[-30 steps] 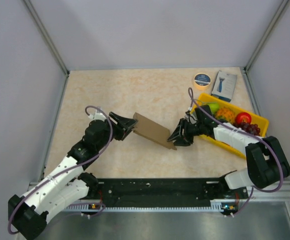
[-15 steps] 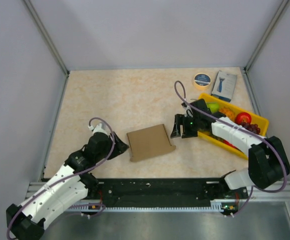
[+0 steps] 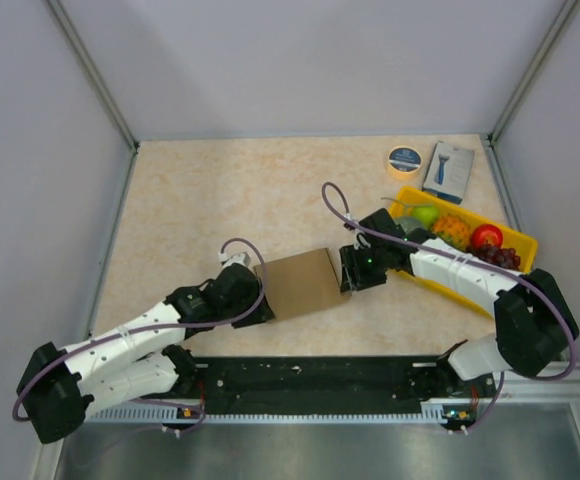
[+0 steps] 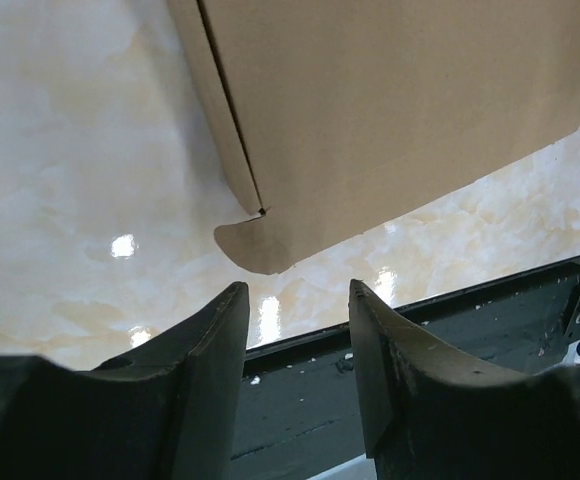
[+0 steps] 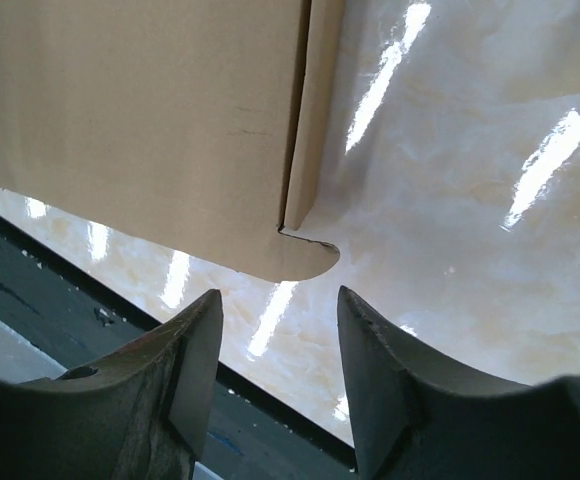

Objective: Fold the paper box

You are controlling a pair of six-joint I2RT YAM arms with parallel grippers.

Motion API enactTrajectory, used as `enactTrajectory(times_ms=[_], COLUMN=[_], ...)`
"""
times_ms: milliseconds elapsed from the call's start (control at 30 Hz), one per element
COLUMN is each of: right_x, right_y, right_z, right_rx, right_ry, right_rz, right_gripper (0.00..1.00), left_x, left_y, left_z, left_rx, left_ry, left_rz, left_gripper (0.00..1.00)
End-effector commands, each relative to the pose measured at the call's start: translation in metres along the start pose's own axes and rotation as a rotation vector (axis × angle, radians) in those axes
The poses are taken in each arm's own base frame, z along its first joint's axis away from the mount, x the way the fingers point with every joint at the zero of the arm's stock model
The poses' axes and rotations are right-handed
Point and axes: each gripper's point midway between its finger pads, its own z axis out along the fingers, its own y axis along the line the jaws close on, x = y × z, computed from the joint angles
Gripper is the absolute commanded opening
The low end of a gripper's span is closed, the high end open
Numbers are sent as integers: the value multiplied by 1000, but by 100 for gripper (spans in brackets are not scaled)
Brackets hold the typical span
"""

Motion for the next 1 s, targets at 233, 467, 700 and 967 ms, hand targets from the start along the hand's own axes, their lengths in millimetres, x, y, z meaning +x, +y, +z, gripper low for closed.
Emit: enactTrajectory(times_ms=[233,467,700,967], right_x=[-6,-1,7,7], right_y=[5,3,14,16], right_z=[19,25,30,31], right_rx=[-25,-28,-106,-116], right_ry=[-25,-5,10,3], right_rz=[-67,-61,-20,-10], right_gripper=[50,50,50,51], left_x=[-22,-13,-10,-10], left_y=[-23,-33,-34,-25], left_z=[2,22,28,22], left_rx=[43,82,97,78], left_ry=[-95,-40,-37,-54], left_rz=[-9,-17,-37,-30], left_gripper=[52,54,57,65])
